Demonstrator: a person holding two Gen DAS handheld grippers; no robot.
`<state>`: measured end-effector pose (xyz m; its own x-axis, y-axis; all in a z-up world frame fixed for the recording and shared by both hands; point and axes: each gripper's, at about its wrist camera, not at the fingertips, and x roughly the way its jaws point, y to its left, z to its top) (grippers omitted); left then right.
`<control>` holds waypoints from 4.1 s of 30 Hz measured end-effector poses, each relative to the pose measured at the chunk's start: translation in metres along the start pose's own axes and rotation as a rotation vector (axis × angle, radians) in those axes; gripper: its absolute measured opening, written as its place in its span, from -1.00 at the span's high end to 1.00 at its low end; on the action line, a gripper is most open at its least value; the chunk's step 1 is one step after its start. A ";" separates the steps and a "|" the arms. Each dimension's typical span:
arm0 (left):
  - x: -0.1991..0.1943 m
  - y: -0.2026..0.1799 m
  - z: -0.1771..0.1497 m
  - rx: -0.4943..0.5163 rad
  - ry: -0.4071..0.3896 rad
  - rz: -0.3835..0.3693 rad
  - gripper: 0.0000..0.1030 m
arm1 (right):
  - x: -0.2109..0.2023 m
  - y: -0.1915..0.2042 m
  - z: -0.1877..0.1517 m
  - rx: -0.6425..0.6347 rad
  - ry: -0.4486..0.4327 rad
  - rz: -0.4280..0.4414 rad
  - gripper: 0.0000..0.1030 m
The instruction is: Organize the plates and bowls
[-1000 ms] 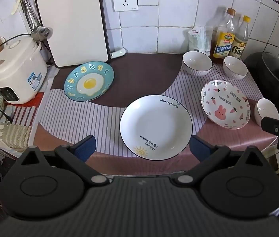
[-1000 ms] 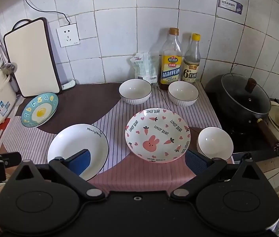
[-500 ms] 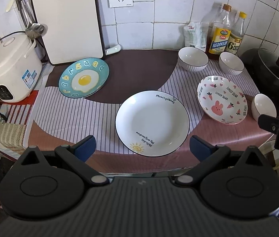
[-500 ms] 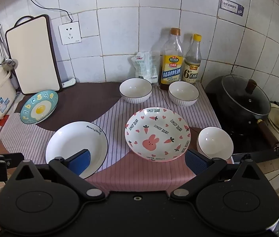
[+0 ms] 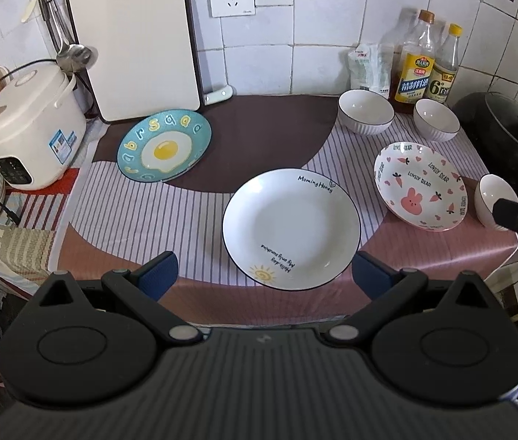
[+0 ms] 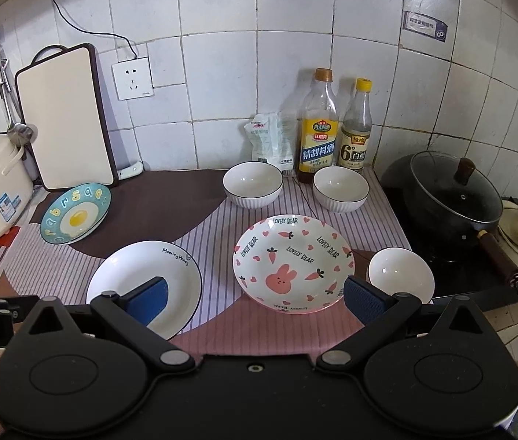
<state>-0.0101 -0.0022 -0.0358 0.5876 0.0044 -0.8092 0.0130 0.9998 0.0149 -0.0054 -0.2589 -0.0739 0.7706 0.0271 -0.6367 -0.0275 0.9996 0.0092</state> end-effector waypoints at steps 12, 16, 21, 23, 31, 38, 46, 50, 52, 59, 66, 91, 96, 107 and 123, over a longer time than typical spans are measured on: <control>0.001 -0.004 -0.008 -0.006 -0.016 0.002 -1.00 | 0.003 -0.011 -0.010 0.020 -0.023 -0.023 -1.00; 0.000 -0.006 -0.009 -0.005 -0.017 -0.002 -1.00 | 0.004 -0.014 -0.011 0.026 -0.027 -0.021 -1.00; 0.001 -0.008 -0.009 -0.006 -0.012 0.001 -1.00 | -0.001 -0.011 -0.014 -0.006 -0.075 -0.057 -1.00; 0.002 -0.008 -0.010 -0.009 -0.011 0.000 -1.00 | -0.003 -0.009 -0.015 -0.031 -0.100 -0.075 -1.00; 0.004 -0.009 -0.014 -0.017 -0.052 0.011 -1.00 | -0.005 -0.007 -0.014 -0.062 -0.132 -0.085 -1.00; 0.011 -0.012 -0.020 -0.001 -0.087 0.014 -1.00 | 0.000 -0.004 -0.018 -0.078 -0.117 -0.082 -1.00; 0.018 -0.008 -0.024 -0.011 -0.060 -0.009 -1.00 | 0.005 -0.001 -0.018 -0.070 -0.090 -0.059 -1.00; 0.018 -0.006 -0.023 -0.009 -0.061 -0.005 -1.00 | 0.010 -0.001 -0.020 -0.052 -0.066 -0.035 -1.00; 0.018 -0.005 -0.022 -0.012 -0.055 -0.015 -1.00 | 0.013 0.000 -0.021 -0.049 -0.056 -0.007 -1.00; 0.023 0.014 -0.013 -0.043 -0.047 -0.048 -1.00 | 0.018 0.012 -0.023 -0.137 -0.180 0.147 -1.00; 0.048 0.040 0.009 -0.171 0.023 -0.139 -0.95 | 0.074 0.028 -0.030 -0.240 -0.181 0.238 -1.00; 0.238 0.074 0.011 -0.063 0.225 -0.128 -0.45 | 0.222 0.032 -0.076 0.168 0.204 0.434 0.19; 0.251 0.081 0.017 -0.045 0.261 -0.165 -0.06 | 0.223 0.032 -0.075 0.226 0.218 0.404 0.56; 0.265 0.087 0.023 -0.011 0.336 -0.274 0.55 | 0.226 0.031 -0.078 0.269 0.233 0.387 0.63; 0.236 0.093 0.061 0.205 0.243 -0.310 0.55 | 0.213 0.046 -0.053 0.176 0.155 0.411 0.55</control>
<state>0.1786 0.0910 -0.1895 0.3241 -0.2658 -0.9079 0.3333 0.9303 -0.1533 0.1241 -0.2080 -0.2499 0.6137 0.4321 -0.6608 -0.1917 0.8935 0.4062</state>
